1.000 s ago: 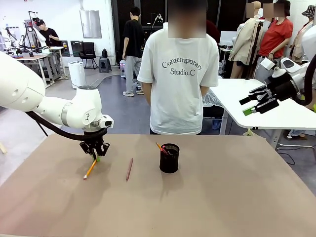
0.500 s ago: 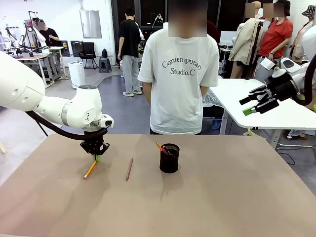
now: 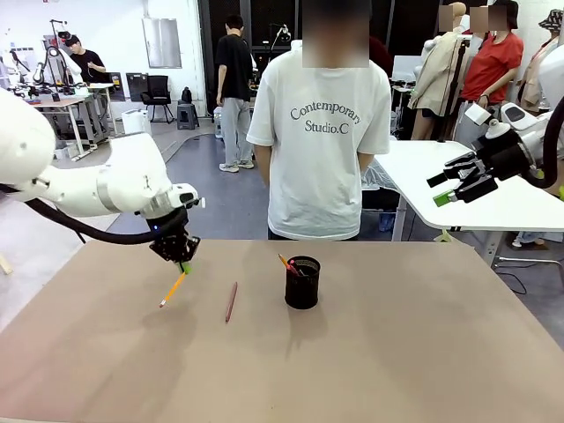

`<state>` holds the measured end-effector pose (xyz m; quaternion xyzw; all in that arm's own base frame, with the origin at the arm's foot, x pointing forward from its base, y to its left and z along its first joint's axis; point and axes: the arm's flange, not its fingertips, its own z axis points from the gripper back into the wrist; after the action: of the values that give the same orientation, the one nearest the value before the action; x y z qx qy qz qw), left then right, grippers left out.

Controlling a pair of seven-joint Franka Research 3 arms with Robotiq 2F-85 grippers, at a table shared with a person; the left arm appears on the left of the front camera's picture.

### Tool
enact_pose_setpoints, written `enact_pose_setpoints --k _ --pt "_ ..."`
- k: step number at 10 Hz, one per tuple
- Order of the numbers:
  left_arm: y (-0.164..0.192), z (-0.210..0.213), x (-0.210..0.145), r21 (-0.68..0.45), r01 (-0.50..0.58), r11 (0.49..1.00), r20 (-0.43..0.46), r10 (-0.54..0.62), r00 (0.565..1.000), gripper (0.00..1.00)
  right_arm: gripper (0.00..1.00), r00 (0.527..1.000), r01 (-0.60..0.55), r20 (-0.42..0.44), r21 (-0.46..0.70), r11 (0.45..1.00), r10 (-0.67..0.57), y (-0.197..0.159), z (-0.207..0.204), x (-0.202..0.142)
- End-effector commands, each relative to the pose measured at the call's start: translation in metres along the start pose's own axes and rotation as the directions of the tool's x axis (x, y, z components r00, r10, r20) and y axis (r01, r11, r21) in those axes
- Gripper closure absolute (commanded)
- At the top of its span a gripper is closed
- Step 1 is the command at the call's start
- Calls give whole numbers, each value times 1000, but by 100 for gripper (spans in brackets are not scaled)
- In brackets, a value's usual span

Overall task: Place the pens into the pen holder.
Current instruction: Pick up a writing instrument from the table and place it into the Pen holder.

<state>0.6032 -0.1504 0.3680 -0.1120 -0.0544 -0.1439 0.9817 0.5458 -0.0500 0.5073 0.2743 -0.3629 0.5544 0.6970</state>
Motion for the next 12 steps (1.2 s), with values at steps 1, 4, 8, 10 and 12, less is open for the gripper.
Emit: enact_pose_setpoints --k 1,4,8,10,12 --pt "10 22 -18 -179 119 977 39 -114 993 100 0 1000 -3 -3 -5 1000 3 -2 0 3" --pt "-6 53 -27 -290 397 871 362 -284 888 100 0 1000 -3 -3 -5 1000 3 -2 0 3" --pt "-26 84 -43 -232 600 766 723 -277 633 100 0 1000 -3 -3 -5 1000 3 -2 0 3" --pt "-34 92 -55 -224 685 693 801 -270 535 100 0 1000 -3 -3 -5 1000 3 -2 0 3" --pt "-34 91 -59 -276 695 664 792 -252 556 100 0 1000 -3 -3 -5 1000 3 -2 0 3"
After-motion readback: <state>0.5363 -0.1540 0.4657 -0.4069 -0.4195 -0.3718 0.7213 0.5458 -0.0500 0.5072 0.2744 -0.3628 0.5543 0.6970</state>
